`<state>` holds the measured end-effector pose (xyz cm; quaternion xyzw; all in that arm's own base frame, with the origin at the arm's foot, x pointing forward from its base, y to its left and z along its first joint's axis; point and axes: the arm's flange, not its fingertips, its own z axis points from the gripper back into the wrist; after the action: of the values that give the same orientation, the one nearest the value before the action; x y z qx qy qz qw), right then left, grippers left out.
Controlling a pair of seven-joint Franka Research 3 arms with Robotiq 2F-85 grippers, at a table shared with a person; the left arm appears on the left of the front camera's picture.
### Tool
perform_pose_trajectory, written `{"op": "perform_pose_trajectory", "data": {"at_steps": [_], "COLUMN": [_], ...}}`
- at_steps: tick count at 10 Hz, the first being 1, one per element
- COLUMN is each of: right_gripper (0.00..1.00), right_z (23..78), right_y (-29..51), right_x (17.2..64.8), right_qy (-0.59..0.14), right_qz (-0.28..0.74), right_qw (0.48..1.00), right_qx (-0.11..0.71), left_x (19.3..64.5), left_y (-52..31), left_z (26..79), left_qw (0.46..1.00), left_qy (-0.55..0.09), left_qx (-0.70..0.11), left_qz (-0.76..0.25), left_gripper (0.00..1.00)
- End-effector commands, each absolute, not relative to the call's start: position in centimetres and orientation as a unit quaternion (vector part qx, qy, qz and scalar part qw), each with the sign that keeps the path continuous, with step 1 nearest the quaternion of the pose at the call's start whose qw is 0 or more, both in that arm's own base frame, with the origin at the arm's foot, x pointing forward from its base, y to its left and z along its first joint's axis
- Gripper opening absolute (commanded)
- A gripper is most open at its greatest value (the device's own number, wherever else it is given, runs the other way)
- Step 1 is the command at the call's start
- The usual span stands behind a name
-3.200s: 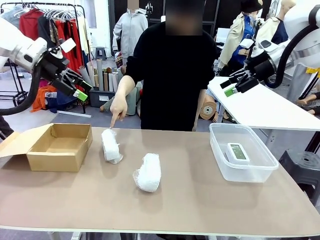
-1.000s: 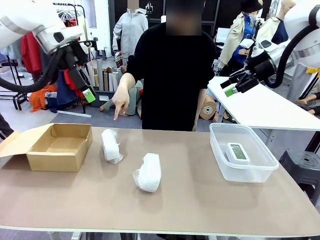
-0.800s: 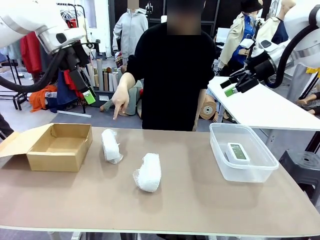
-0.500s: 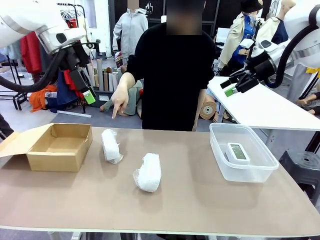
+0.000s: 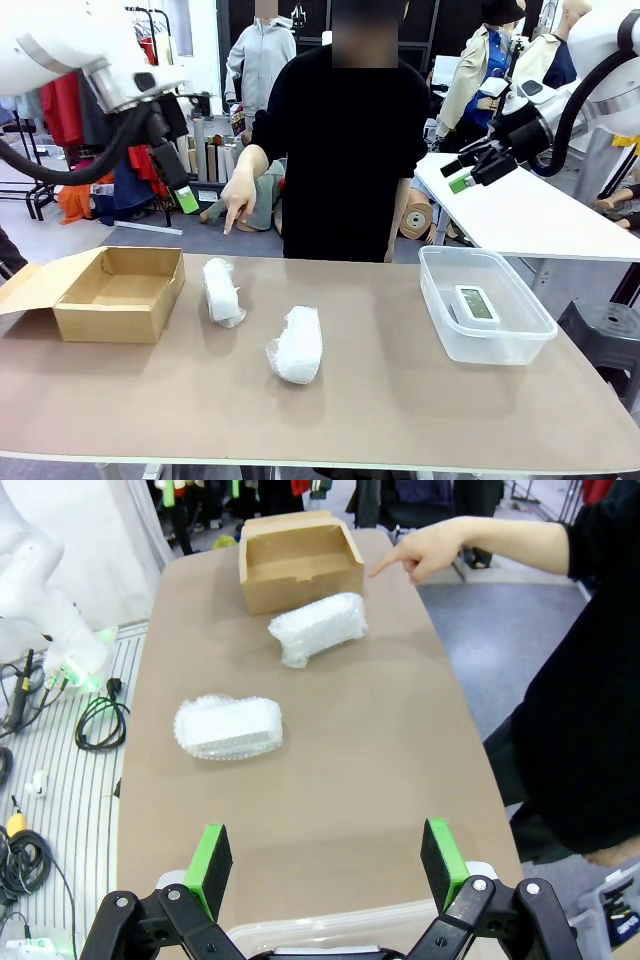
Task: Separate and place wrapped and unwrapped clocks.
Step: Pick up the Digital clock indicated by the person.
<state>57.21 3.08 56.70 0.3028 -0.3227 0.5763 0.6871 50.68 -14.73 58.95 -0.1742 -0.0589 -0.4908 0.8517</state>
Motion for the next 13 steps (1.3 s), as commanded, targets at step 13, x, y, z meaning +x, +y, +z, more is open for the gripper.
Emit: {"op": "perform_pose_trajectory", "data": {"at_steps": [13], "right_gripper": [1.0], "right_z": [56.8], "right_y": [3.1], "right_x": [57.2], "right_qy": [-0.324], "right_qz": [0.576], "right_qw": [0.687], "right_qx": [0.303], "left_x": [56.0], "left_y": [-20.7], "left_z": [48.7], "left_qw": [0.998], "left_qy": [-0.038], "left_qx": [0.008], "left_qz": [-0.039], "left_gripper": [1.0]}}
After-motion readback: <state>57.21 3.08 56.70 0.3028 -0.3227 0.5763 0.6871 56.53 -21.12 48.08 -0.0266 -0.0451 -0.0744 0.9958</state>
